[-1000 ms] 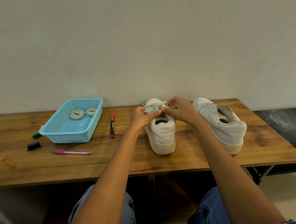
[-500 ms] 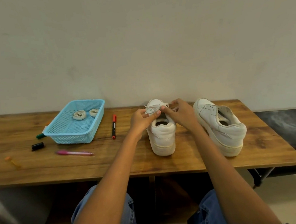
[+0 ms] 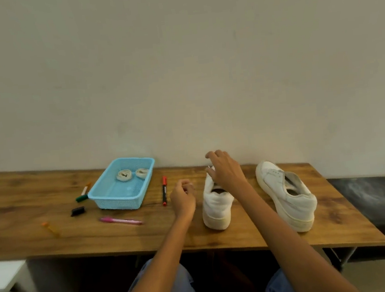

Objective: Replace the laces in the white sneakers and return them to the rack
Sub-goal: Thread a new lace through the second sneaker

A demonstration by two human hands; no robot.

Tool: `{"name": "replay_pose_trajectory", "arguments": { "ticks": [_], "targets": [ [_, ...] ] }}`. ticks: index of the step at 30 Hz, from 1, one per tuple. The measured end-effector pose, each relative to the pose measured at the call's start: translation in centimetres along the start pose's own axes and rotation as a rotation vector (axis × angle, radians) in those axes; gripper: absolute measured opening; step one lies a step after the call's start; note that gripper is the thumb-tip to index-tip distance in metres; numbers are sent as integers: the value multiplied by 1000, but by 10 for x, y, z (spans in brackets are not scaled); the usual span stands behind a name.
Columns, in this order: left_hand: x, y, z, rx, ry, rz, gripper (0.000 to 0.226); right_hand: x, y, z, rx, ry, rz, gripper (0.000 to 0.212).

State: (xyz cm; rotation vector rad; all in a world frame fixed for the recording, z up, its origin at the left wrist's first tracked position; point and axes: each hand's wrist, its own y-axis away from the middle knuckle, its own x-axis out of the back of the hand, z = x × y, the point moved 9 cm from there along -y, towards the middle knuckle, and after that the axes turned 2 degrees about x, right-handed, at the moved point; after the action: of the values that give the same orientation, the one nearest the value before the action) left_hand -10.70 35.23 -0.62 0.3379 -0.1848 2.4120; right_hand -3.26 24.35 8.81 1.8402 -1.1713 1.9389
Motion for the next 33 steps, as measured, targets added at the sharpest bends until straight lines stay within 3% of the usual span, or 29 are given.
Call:
{"name": "replay_pose_trajectory", "arguments": {
  "ticks": [6,12,16,20,23,25,27,28,30,33],
  "targets": [
    [135,-58,-5,-16,-132,205,18,7,-42,-73,92,-118,-67,30],
    [225,-98,-33,95,-289,317,26,-56,-74,-158,140,-245,-259,22],
    [236,-113,-45,116,-329,341,23,-104,-94,-201,184,-280,-404,25],
    [227,-123,-53,133,-425,282,25,-159,-103,-224,230,-79,-644,36],
    [226,-127,-58,151,-448,269,27,-191,-99,-222,197,-29,-738,23],
    [226,-129,-56,141,-463,262,27,-195,-99,-220,189,-49,-714,14],
    [227,-131,-51,111,-456,269,27,-183,-107,-215,188,-91,-659,31],
    [227,-132,-48,94,-444,278,27,-170,-112,-211,182,-135,-618,28],
    [221,-132,-40,64,-415,284,26,-133,-123,-195,158,-235,-502,10],
    [186,-129,-16,12,-360,257,23,-62,-138,-145,89,-357,-269,15]
  ]
}}
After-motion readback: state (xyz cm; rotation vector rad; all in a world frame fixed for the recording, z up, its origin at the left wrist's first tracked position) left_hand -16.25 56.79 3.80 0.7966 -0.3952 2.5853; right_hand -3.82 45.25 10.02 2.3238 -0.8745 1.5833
